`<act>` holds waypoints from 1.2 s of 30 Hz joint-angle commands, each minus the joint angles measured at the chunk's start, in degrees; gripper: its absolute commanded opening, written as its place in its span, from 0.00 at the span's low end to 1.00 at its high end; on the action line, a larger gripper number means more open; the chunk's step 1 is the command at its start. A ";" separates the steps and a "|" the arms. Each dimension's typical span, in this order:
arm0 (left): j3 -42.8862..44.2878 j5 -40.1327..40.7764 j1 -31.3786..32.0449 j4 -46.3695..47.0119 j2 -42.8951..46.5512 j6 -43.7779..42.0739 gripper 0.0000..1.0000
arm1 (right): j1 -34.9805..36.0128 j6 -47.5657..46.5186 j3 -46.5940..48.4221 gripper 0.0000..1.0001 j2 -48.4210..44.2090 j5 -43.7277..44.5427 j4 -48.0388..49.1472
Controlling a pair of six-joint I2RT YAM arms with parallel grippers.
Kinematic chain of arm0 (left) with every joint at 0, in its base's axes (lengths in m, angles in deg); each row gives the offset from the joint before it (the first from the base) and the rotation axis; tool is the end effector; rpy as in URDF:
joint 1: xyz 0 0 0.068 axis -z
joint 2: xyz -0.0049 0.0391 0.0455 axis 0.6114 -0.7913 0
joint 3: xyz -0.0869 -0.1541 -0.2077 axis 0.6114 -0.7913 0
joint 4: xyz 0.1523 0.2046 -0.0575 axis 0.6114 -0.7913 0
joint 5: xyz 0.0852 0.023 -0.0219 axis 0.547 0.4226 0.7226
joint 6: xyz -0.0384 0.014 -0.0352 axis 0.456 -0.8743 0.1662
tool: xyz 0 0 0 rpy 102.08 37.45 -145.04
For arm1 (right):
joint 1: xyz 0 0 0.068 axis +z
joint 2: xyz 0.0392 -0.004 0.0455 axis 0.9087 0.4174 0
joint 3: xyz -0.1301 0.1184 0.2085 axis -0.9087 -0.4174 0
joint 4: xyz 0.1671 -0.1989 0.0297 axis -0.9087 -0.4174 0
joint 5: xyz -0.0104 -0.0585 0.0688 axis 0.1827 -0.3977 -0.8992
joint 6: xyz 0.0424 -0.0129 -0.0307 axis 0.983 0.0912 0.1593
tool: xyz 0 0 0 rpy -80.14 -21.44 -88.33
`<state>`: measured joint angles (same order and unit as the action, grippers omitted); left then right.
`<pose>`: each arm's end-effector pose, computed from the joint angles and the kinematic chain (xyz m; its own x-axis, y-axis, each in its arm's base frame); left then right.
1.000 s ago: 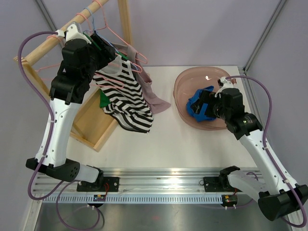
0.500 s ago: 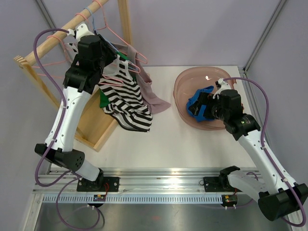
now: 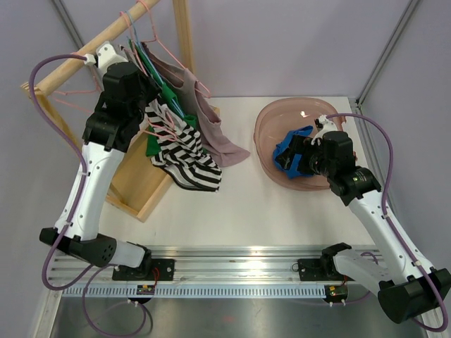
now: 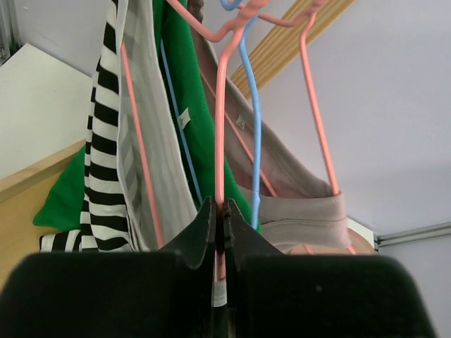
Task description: Remove the tank top from the hanger
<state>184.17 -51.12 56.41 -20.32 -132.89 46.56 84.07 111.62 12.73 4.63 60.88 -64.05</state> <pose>0.2709 -0.0759 0.5064 -0.1058 -0.5469 -0.8305 -0.2060 0.8291 -0.5198 0.2010 0.0733 0.3445 -0.6080 0.2238 -0.7617 -0.1965 0.8872 0.4176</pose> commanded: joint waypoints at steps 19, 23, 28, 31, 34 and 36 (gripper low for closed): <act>-1.11 13.08 10.98 12.42 11.82 -3.94 0.00 | -0.02 -0.72 2.03 0.98 -0.81 -3.65 1.32; -8.49 12.56 11.60 15.50 17.72 -3.24 0.00 | -0.02 -0.54 1.94 0.98 -1.16 -4.53 1.58; -15.34 10.37 11.69 16.56 23.00 -1.93 0.00 | 0.07 -0.10 1.77 0.98 -1.34 -5.24 2.02; -19.30 7.82 11.86 16.56 26.77 -0.26 0.00 | -0.02 0.42 1.50 0.98 -1.51 -5.94 2.55; -22.65 4.75 12.04 17.34 31.17 0.98 0.00 | 0.07 0.60 1.07 0.98 -1.95 -7.78 3.51; -24.94 1.32 12.04 17.18 33.90 1.41 0.00 | 0.07 0.69 0.54 0.98 -2.04 -9.53 4.48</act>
<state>160.91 -45.04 68.10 -8.81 -102.16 45.80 84.07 111.82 12.73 3.99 55.17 -63.75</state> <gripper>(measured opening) 0.023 0.982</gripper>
